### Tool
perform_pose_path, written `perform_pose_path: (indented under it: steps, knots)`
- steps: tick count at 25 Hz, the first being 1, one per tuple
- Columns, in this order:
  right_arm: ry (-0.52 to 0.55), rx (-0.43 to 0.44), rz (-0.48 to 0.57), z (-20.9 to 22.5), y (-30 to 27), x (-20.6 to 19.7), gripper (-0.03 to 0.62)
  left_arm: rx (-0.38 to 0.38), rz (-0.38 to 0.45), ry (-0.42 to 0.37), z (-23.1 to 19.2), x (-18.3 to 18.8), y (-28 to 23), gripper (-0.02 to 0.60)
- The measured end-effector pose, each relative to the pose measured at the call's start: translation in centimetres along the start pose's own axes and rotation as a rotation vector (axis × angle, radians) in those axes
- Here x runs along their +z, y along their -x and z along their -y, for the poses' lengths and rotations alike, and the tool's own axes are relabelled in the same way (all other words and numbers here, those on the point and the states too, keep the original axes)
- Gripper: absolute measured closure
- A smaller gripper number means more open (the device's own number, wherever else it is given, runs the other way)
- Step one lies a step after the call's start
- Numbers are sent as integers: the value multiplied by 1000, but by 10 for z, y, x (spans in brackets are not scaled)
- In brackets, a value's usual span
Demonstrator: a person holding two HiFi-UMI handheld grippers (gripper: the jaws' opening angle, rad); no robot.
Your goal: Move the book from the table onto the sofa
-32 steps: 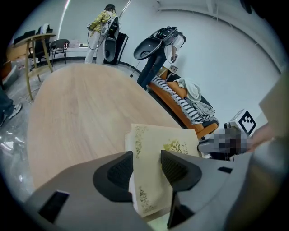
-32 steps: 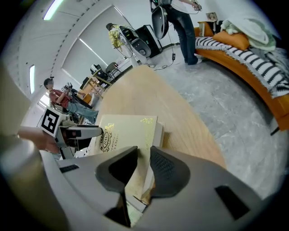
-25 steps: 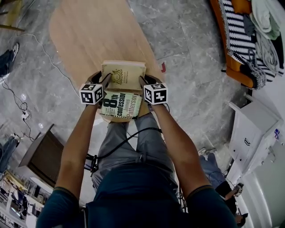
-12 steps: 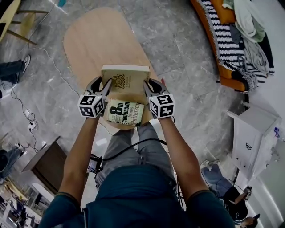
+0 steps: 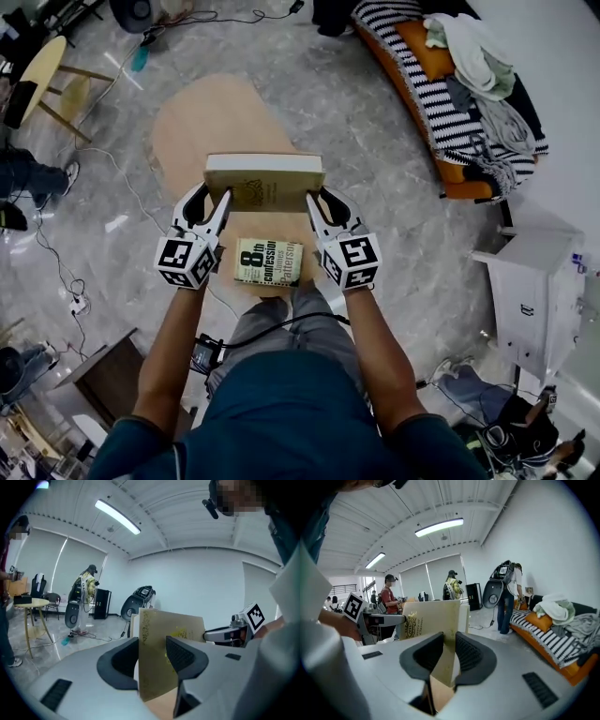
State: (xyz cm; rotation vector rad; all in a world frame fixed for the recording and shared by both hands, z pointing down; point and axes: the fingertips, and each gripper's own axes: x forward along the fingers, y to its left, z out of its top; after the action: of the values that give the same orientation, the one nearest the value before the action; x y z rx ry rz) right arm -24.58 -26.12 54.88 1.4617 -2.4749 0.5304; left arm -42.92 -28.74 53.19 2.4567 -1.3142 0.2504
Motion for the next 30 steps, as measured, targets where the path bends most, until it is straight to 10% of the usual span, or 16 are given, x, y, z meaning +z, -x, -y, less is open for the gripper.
perform_pose_path:
  steps: [15, 30]
  knots:
    - [186, -50, 314, -66, 163, 153, 507, -131, 319, -176, 105, 161, 117, 413]
    - [297, -213, 489, -88, 327, 213, 511, -326, 519, -293, 229, 230, 180, 416]
